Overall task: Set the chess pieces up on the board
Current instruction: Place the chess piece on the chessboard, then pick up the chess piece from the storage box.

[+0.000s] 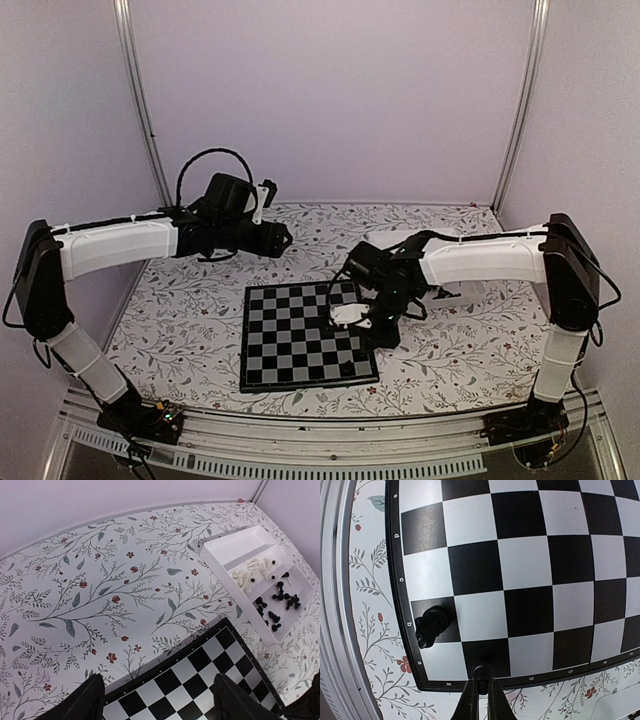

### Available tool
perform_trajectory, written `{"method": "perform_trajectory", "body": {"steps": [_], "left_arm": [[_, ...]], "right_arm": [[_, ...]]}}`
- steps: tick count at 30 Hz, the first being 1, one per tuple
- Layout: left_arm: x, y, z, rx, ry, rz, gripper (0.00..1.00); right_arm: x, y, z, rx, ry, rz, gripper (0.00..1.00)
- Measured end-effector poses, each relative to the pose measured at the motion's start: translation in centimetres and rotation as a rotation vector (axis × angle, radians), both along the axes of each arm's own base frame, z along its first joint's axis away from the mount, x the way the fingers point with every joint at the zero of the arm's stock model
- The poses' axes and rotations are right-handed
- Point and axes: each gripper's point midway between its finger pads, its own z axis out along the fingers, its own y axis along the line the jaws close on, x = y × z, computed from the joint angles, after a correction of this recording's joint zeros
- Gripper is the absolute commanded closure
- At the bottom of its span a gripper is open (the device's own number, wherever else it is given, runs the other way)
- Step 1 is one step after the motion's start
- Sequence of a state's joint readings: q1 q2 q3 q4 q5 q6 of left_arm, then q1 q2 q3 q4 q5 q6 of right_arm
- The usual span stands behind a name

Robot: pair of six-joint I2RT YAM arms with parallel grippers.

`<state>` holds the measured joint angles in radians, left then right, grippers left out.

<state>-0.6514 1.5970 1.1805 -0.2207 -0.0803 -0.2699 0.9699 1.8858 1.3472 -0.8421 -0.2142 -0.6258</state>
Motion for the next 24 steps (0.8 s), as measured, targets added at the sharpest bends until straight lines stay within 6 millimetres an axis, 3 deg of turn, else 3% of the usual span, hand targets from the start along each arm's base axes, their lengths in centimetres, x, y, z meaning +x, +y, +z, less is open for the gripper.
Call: {"method": "perform_trajectory", "body": {"steps": [6,13,18,21,24], "left_arm": [[-0.2,0.0,-0.5,-0.004,0.015,-0.001,0.23],[-0.5,0.1,-1.0,-0.005,0.023,-0.003,0.23],[-0.5,0.0,-0.8,-0.011,0.019,-0.005,0.23],[-0.5,0.0,-0.5,-0.017,0.014,-0.008,0.23],[-0.6,0.0,-0.3,-0.020,0.011,-0.008,0.23]], "right_arm": [[0.0,0.0,-0.1,-0.001,0.002,0.000,0.95],[-0.2,-0.1,-1.0,-0.019,0.020,-0.002,0.75],[-0.1,-0.1,-0.9,-0.021,0.017,-0.005,0.66],[0.2,-0.4,-0.3,-0.014,0.013,-0.013,0.66],[1.8,-0.8,2.0,0.038,0.005,-0.057,0.67]]}}
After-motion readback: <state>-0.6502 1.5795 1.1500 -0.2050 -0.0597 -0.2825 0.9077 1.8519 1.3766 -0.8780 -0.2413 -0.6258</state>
